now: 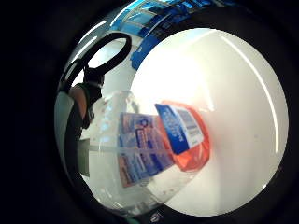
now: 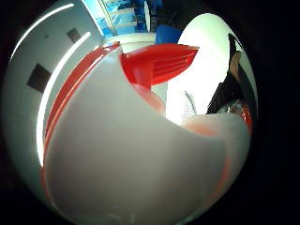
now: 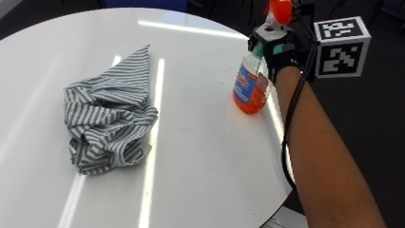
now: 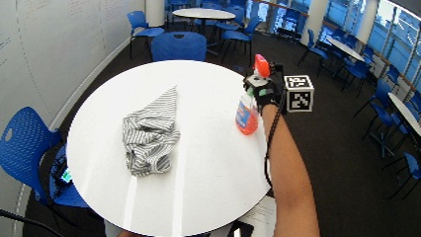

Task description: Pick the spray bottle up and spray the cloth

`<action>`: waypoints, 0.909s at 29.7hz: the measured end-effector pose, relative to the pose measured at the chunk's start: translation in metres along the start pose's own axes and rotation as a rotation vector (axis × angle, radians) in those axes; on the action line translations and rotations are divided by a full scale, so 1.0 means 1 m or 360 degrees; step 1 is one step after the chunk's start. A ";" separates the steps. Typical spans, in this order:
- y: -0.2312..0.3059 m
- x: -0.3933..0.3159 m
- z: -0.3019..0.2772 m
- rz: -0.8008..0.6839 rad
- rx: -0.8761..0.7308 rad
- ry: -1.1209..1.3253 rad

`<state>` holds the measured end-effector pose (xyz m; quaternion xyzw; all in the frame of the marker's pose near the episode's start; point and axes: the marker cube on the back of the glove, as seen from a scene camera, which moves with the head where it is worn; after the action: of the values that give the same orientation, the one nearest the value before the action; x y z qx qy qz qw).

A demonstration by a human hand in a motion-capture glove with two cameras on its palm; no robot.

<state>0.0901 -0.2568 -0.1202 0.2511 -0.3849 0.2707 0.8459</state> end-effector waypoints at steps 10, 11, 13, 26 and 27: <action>0.008 0.000 0.003 -0.0132 0.0195 0.0005; 0.008 0.003 0.003 -0.0127 0.0203 0.0008; 0.007 0.008 0.002 -0.0116 0.0216 0.0017; 0.001 0.069 -0.014 0.0034 0.0255 0.0010; 0.001 0.073 -0.013 0.0045 0.0268 0.0008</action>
<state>0.1372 -0.2289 -0.0696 0.3151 -0.3620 0.3148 0.8188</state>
